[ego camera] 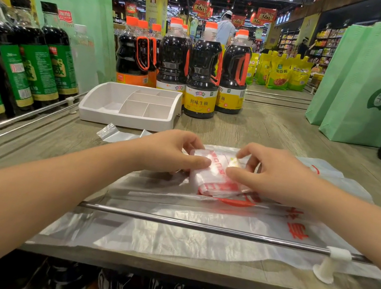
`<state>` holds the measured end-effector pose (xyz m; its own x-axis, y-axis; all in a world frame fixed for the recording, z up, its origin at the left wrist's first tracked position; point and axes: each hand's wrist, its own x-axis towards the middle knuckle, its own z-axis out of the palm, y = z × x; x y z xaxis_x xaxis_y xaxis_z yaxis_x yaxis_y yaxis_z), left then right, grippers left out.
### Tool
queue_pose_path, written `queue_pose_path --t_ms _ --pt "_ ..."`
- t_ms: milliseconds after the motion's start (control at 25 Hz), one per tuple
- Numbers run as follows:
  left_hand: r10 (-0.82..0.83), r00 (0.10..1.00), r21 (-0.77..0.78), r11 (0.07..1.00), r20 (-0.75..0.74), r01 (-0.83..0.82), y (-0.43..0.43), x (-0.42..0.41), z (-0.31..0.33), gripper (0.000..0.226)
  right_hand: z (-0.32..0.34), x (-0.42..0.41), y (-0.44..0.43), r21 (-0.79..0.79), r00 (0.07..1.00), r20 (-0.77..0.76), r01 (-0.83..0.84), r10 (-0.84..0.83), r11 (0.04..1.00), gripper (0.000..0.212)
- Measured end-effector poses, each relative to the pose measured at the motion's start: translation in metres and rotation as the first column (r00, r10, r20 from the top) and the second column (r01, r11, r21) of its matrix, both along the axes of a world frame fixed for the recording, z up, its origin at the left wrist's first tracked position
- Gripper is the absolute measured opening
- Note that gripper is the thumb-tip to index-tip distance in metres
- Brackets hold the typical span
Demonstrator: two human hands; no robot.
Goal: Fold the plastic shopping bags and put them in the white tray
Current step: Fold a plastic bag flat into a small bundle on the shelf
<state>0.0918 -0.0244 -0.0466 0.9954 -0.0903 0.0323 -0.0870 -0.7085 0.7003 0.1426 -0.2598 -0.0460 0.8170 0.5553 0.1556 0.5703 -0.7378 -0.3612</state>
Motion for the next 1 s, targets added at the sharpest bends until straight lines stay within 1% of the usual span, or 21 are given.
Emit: queue_pose_path --t_ms 40,120,240,320,360,480,560,640,680,720,800,840,920,1000 --pt "0.024 1.0 0.01 1.0 0.014 -0.024 0.001 0.0 0.0 0.032 -0.001 0.0 0.0 -0.054 0.998 0.062 -0.007 0.01 0.999 0.045" --pt "0.059 0.997 0.09 0.994 0.054 -0.064 0.0 -0.001 0.0 0.033 -0.001 -0.001 0.002 -0.108 0.987 0.142 -0.054 0.069 0.993 0.052" --pt "0.034 0.993 0.159 0.986 0.112 -0.051 -0.001 -0.003 0.001 0.037 0.0 -0.006 0.003 -0.132 0.972 0.145 -0.168 0.187 0.977 0.055" --pt "-0.02 0.989 0.235 0.972 0.148 -0.015 0.001 -0.006 0.001 0.04 -0.001 -0.008 0.003 -0.188 0.961 0.178 -0.178 0.211 0.966 0.054" --pt "-0.057 0.988 0.291 0.957 0.144 0.013 0.001 -0.007 0.001 0.042 -0.001 -0.008 0.003 -0.207 0.961 0.19 -0.16 0.2 0.965 0.054" --pt "-0.177 0.982 0.445 0.886 0.069 0.129 -0.002 -0.012 -0.002 0.049 0.0 -0.011 0.003 -0.227 0.979 0.127 -0.126 0.157 0.966 0.053" --pt "-0.215 0.975 0.52 0.84 0.06 0.153 -0.007 -0.012 -0.004 0.05 -0.002 -0.013 0.006 -0.277 0.977 0.159 -0.094 0.142 0.956 0.052" --pt "-0.244 0.968 0.603 0.782 0.064 0.158 -0.013 -0.012 -0.005 0.053 -0.006 -0.012 0.011 -0.344 0.96 0.209 -0.108 0.188 0.933 0.053" --pt "-0.254 0.966 0.636 0.754 0.052 0.164 -0.015 -0.011 -0.007 0.055 -0.008 -0.012 0.013 -0.372 0.955 0.189 -0.146 0.229 0.917 0.055" --pt "-0.261 0.965 0.656 0.734 0.029 0.179 -0.017 -0.012 -0.01 0.058 -0.01 -0.012 0.015 -0.391 0.96 0.124 -0.186 0.252 0.901 0.059" --pt "-0.251 0.967 0.644 0.731 -0.054 0.225 -0.019 -0.012 -0.014 0.062 -0.011 -0.013 0.015 -0.406 0.971 -0.039 -0.232 0.237 0.884 0.063" --pt "-0.239 0.966 0.625 0.74 -0.099 0.248 -0.019 -0.011 -0.015 0.063 -0.011 -0.014 0.014 -0.412 0.971 -0.087 -0.237 0.221 0.88 0.064" --pt "-0.216 0.965 0.611 0.747 -0.151 0.263 -0.02 -0.011 -0.016 0.062 -0.01 -0.015 0.012 -0.435 0.975 -0.106 -0.222 0.196 0.873 0.066" --pt "-0.201 0.965 0.623 0.737 -0.168 0.262 -0.021 -0.013 -0.015 0.062 -0.009 -0.017 0.009 -0.458 0.98 -0.099 -0.2 0.174 0.866 0.067"
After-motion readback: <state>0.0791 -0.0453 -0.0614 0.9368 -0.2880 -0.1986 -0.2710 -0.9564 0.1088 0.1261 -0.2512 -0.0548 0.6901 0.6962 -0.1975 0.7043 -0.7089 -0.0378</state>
